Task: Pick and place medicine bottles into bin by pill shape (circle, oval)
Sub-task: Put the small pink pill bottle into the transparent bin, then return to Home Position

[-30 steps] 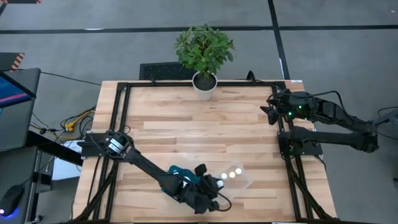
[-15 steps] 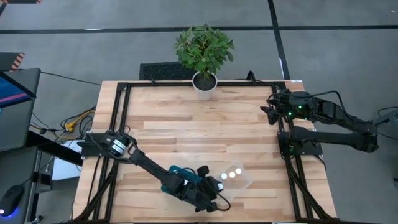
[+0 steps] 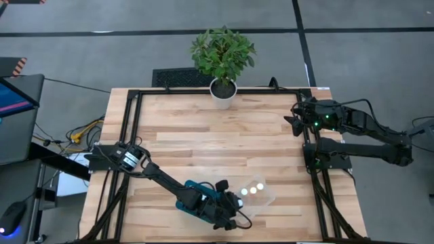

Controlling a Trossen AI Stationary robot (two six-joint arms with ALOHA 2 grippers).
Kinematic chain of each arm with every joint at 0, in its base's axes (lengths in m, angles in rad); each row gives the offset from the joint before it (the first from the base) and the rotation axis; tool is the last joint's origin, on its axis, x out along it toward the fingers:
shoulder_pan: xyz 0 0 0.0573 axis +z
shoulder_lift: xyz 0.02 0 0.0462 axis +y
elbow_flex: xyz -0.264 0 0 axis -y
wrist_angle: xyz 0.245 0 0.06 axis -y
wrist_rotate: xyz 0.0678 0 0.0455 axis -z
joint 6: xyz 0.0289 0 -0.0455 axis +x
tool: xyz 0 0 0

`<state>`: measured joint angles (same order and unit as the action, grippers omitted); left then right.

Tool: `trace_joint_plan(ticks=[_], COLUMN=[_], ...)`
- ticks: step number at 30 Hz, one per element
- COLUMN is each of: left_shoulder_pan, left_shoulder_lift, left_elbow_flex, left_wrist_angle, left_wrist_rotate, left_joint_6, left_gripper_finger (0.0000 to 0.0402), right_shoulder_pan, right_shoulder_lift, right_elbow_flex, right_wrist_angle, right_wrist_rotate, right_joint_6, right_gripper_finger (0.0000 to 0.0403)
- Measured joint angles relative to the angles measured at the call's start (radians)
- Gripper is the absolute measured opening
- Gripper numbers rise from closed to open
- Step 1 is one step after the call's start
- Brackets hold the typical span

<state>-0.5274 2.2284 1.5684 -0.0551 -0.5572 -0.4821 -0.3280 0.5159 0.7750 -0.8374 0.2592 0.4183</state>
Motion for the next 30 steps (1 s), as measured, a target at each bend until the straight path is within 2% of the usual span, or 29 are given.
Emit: trace_joint_plan(ticks=[24,30], left_shoulder_pan=[0.012,0.011], left_shoulder_lift=[-0.003,-0.005], left_elbow_flex=[0.002,0.075], left_wrist_angle=[-0.009,-0.072], left_wrist_rotate=[-0.006,-0.006], left_joint_6=[0.002,0.003], left_gripper_finger=[0.0176,0.0191], right_shoulder_pan=[0.000,0.000], right_shoulder_lift=[0.000,0.000], right_elbow_flex=[0.000,0.000], right_wrist_angle=[0.000,0.000], right_wrist_rotate=[0.000,0.000], right_joint_6=[0.000,0.000], right_gripper_finger=[0.0271,0.0271])
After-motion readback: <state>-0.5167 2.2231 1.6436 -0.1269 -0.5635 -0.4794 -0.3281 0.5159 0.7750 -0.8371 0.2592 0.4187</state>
